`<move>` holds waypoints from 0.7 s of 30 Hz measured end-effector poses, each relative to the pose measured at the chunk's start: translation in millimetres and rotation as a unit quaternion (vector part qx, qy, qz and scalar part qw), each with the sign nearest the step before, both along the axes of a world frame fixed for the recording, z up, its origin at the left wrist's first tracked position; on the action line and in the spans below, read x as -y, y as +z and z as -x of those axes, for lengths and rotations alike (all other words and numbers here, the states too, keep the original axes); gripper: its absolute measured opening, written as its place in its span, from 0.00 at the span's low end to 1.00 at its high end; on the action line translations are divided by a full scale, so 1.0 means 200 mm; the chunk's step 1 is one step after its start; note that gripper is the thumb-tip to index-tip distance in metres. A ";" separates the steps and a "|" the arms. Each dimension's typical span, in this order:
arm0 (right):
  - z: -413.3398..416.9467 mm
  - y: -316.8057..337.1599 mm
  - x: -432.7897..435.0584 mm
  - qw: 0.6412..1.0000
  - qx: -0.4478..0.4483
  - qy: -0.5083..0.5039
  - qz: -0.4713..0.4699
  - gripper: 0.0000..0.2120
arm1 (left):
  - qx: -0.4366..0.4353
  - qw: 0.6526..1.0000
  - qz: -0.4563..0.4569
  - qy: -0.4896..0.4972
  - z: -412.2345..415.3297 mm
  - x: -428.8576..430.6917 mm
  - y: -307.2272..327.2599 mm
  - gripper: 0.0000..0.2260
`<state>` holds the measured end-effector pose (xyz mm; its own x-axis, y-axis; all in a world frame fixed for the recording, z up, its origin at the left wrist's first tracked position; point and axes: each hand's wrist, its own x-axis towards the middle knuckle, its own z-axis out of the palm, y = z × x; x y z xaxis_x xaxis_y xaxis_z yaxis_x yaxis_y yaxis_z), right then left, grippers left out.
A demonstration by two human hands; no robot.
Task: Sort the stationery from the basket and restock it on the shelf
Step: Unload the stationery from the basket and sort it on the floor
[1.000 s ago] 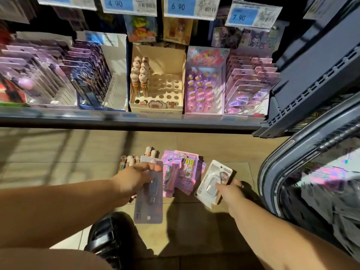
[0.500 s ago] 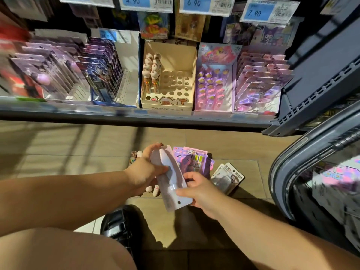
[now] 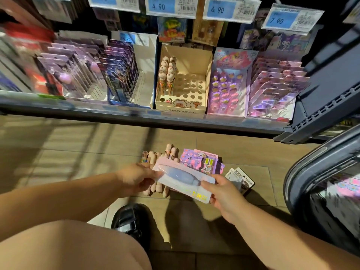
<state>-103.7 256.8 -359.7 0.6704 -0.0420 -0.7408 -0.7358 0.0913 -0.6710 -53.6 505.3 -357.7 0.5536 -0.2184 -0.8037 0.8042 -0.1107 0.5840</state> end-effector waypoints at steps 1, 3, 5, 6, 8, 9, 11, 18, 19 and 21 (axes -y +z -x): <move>-0.03 0.01 -0.02 1.000 0.006 -0.017 -0.010 0.08 | -0.008 1.000 0.018 0.012 0.01 -0.02 0.01 0.05; -0.09 0.04 -0.07 0.999 0.007 -0.038 -0.030 0.07 | -0.016 0.998 0.048 0.027 0.02 -0.08 0.02 0.10; -0.17 0.07 -0.12 0.999 0.005 -0.022 -0.022 0.09 | -0.001 0.998 0.065 0.013 0.04 -0.15 0.03 0.23; -0.20 0.09 -0.15 1.000 0.012 0.001 -0.003 0.10 | 0.015 0.997 0.070 0.003 0.05 -0.18 0.03 0.28; -0.27 0.12 -0.21 0.996 0.043 0.058 0.061 0.10 | 0.043 0.994 0.102 0.009 0.06 -0.24 0.01 0.34; -0.30 0.14 -0.24 0.990 0.064 0.083 0.096 0.09 | 0.050 0.991 0.118 0.024 0.07 -0.26 0.01 0.33; -0.36 0.16 -0.30 0.975 0.102 0.124 0.154 0.06 | 0.039 0.986 0.145 0.076 0.08 -0.29 0.01 0.30; -0.47 0.19 -0.51 0.981 0.039 0.161 0.097 0.14 | -0.003 0.960 0.135 0.245 0.11 -0.37 -0.08 0.21; -0.47 0.20 -0.53 0.985 0.022 0.159 0.067 0.18 | -0.009 0.951 0.143 0.274 0.12 -0.37 -0.09 0.20; -0.46 0.22 -0.58 0.982 0.007 0.184 0.033 0.20 | -0.019 0.929 0.150 0.337 0.14 -0.37 -0.13 0.11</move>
